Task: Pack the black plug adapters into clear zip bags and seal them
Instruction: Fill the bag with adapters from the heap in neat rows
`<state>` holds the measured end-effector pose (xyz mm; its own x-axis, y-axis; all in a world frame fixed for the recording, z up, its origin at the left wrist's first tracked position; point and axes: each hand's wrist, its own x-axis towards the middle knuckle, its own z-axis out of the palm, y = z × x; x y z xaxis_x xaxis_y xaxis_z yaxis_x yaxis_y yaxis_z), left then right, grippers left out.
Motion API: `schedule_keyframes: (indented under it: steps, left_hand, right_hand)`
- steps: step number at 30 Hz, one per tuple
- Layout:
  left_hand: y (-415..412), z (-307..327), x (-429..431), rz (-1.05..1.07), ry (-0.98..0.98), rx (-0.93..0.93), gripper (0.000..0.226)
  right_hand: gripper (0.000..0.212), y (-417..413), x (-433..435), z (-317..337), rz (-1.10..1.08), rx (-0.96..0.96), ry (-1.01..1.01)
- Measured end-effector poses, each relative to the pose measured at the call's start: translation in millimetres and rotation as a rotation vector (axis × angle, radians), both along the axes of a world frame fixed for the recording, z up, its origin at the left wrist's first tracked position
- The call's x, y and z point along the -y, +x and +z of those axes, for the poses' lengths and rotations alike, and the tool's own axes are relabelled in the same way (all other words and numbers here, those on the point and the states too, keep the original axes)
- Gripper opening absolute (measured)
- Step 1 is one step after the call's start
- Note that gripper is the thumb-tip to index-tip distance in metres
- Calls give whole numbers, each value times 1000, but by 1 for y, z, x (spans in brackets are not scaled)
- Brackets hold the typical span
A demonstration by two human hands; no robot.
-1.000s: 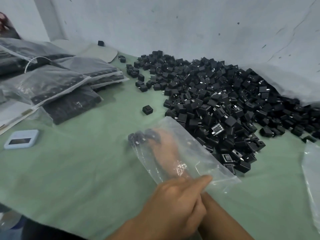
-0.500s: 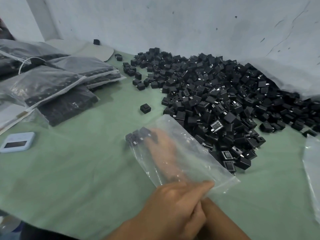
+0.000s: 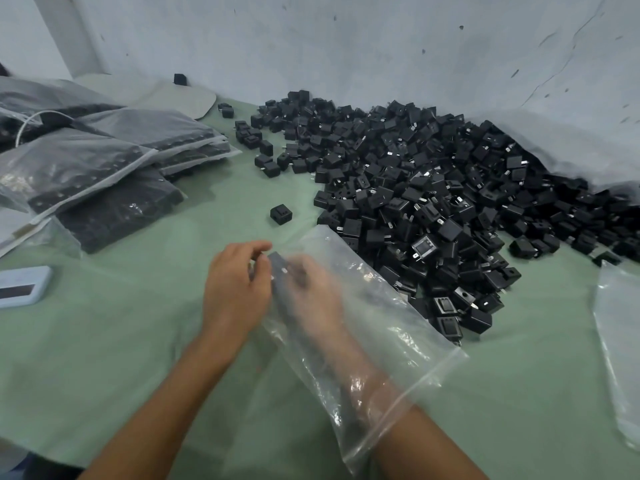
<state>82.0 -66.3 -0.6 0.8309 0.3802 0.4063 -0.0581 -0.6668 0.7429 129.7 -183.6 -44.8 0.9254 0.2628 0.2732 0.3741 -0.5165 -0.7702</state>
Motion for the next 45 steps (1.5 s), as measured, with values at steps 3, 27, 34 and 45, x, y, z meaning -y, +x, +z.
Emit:
schedule_keyframes:
  steps: [3,27,34,45]
  left_hand:
    - [34,-13,-27,-11,-92,-218,16]
    - [44,-33,-36,-281,-94,-219,12]
    - [48,-33,-36,-296,-91,-218,8]
    - [50,-34,-38,-323,-129,-224,11]
  right_hand:
    - [6,0,-1,0,-66,35,-10]
    - [39,-39,39,43,90,-135,-137]
    - [46,-136,164,81,92,-444,-29]
    - [21,-54,209,69,-417,-278,-578]
